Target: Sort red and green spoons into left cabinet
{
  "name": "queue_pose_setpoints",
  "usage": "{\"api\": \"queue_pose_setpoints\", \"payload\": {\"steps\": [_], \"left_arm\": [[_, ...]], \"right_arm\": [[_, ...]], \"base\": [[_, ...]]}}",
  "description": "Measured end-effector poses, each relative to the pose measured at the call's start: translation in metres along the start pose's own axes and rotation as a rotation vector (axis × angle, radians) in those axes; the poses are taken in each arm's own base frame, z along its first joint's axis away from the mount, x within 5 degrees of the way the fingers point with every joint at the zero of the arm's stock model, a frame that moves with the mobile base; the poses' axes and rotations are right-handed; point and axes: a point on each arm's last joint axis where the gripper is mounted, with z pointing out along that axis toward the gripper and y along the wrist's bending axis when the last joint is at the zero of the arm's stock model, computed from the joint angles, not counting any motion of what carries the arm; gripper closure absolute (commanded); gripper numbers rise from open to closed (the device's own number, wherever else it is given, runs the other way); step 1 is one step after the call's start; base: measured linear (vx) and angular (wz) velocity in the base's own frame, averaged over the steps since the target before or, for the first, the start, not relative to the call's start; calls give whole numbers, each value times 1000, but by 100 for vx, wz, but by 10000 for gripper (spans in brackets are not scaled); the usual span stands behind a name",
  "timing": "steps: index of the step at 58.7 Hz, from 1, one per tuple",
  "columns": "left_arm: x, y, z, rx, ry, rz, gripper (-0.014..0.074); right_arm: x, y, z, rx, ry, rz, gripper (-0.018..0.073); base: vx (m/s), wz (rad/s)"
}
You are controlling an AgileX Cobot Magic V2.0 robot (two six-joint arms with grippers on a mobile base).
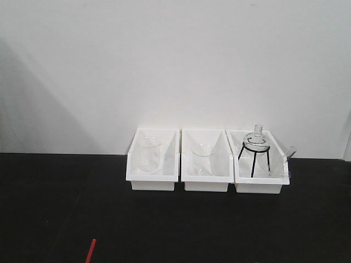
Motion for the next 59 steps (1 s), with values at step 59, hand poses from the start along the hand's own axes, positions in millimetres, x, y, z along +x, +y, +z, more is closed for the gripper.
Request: {"api": "queue_pose_setpoints", "payload": {"steps": [59], "left_arm": [[-68,-1,-17,14,-288,-132,594]], "right_arm": [[-87,-1,-25,-16,-413,73,564]], "base": [[0,0]]}}
